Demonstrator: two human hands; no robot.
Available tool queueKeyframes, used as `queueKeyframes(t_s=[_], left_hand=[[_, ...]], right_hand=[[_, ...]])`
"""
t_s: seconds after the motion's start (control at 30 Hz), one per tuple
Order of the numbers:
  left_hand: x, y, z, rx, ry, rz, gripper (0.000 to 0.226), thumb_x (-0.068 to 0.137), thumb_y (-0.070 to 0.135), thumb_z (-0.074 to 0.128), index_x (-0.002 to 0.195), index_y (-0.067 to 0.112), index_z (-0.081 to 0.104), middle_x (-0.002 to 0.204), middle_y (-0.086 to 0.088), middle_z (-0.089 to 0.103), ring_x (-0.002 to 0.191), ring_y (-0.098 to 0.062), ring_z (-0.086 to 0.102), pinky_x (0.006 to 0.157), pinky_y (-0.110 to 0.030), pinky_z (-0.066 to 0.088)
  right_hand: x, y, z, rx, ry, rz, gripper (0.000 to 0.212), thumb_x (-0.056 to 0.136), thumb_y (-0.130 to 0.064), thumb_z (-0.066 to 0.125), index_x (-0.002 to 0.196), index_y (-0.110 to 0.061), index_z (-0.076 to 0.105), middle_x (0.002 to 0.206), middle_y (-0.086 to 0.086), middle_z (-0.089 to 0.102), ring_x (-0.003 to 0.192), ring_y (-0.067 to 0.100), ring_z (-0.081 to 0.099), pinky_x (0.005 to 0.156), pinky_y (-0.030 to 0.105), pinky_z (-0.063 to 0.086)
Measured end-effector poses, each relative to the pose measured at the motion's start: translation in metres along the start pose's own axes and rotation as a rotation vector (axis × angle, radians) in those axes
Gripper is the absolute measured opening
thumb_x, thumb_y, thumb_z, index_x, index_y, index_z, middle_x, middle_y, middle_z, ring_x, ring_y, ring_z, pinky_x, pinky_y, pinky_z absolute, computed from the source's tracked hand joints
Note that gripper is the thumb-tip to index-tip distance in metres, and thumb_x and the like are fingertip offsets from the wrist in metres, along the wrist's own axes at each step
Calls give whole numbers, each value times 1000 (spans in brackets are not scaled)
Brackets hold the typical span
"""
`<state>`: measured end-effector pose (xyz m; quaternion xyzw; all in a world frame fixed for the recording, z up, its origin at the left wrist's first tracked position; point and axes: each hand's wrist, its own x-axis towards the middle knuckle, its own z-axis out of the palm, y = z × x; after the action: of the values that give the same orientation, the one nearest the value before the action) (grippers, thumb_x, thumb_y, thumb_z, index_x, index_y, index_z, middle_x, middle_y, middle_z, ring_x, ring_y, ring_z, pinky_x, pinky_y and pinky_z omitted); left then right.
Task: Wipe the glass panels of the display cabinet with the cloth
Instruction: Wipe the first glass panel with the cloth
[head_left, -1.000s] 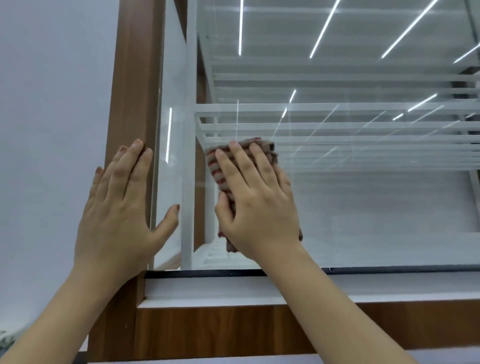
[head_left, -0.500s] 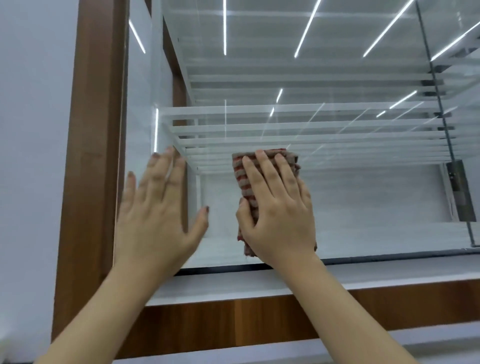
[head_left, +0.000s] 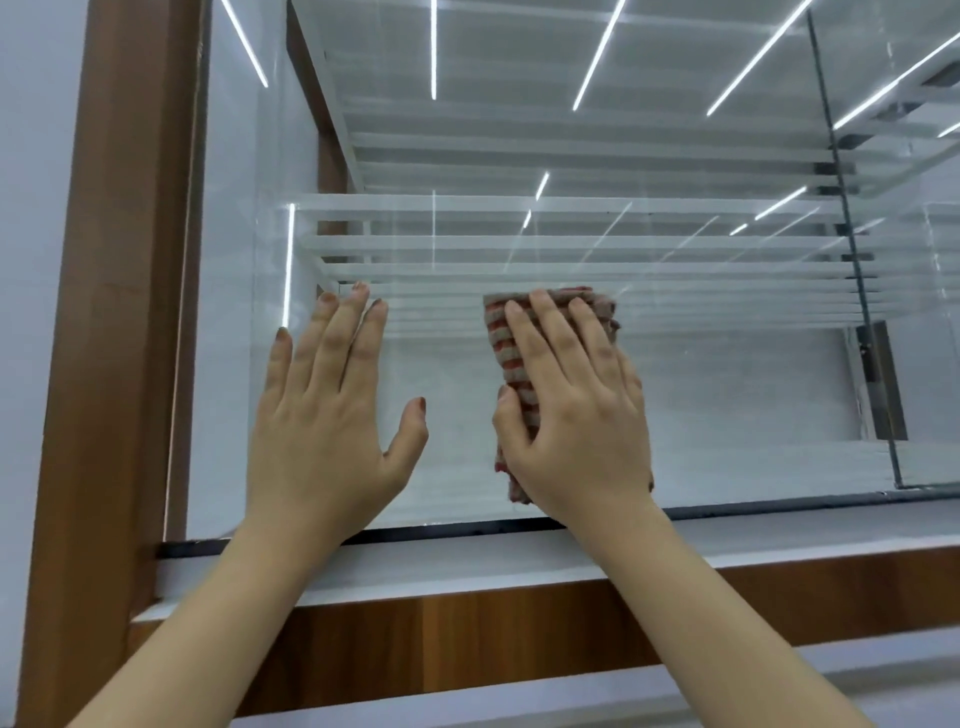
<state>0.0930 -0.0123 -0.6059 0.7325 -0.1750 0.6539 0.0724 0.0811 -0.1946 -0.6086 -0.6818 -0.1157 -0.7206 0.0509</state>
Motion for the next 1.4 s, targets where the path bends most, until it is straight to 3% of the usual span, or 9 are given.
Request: queueKeyframes(t_s=[0.33, 0.6, 0.83, 0.97, 1.13, 1.4], left_hand=[[0, 0, 1, 12, 4, -6, 73, 85, 48, 31, 147, 12, 20, 155, -4, 17, 143, -20, 10, 116, -39, 2], [0, 1, 2, 30, -2, -9, 73, 85, 48, 30, 147, 10, 21, 155, -6, 17, 143, -20, 10, 116, -42, 4], [1, 2, -1, 9, -20, -31, 76, 83, 50, 29, 147, 11, 22, 155, -5, 17, 143, -19, 9, 115, -40, 2], [6, 29, -5, -50, 17, -82, 76, 81, 49, 31, 145, 9, 23, 153, -9, 19, 143, -22, 9, 115, -36, -3], [25, 94, 15, -50, 14, 70, 73, 85, 48, 31, 147, 11, 19, 155, -8, 17, 143, -22, 9, 115, -42, 3], [30, 112, 36, 2, 21, 102, 71, 87, 48, 29, 146, 9, 24, 154, -9, 20, 142, -25, 14, 114, -44, 2]], right_hand=[[8, 42, -13, 10, 17, 100, 56, 89, -38, 34, 142, -21, 36, 149, 1, 34, 139, 23, 26, 110, 45, 23], [8, 26, -9, 32, -2, -60, 54, 86, -34, 38, 138, -22, 43, 145, 0, 41, 135, 21, 32, 108, 39, 20], [5, 66, -22, 6, 4, 53, 55, 88, -36, 35, 140, -23, 39, 148, 0, 36, 138, 21, 28, 108, 42, 22], [-9, 69, -23, 0, 4, 38, 54, 87, -35, 37, 140, -22, 39, 147, 0, 37, 137, 21, 28, 109, 39, 18], [4, 79, -30, 20, -49, -25, 55, 87, -36, 36, 141, -23, 39, 148, -1, 36, 138, 19, 26, 109, 40, 20], [-11, 132, -44, -8, 17, 107, 55, 89, -36, 34, 142, -20, 35, 149, 0, 34, 139, 21, 24, 109, 44, 23]])
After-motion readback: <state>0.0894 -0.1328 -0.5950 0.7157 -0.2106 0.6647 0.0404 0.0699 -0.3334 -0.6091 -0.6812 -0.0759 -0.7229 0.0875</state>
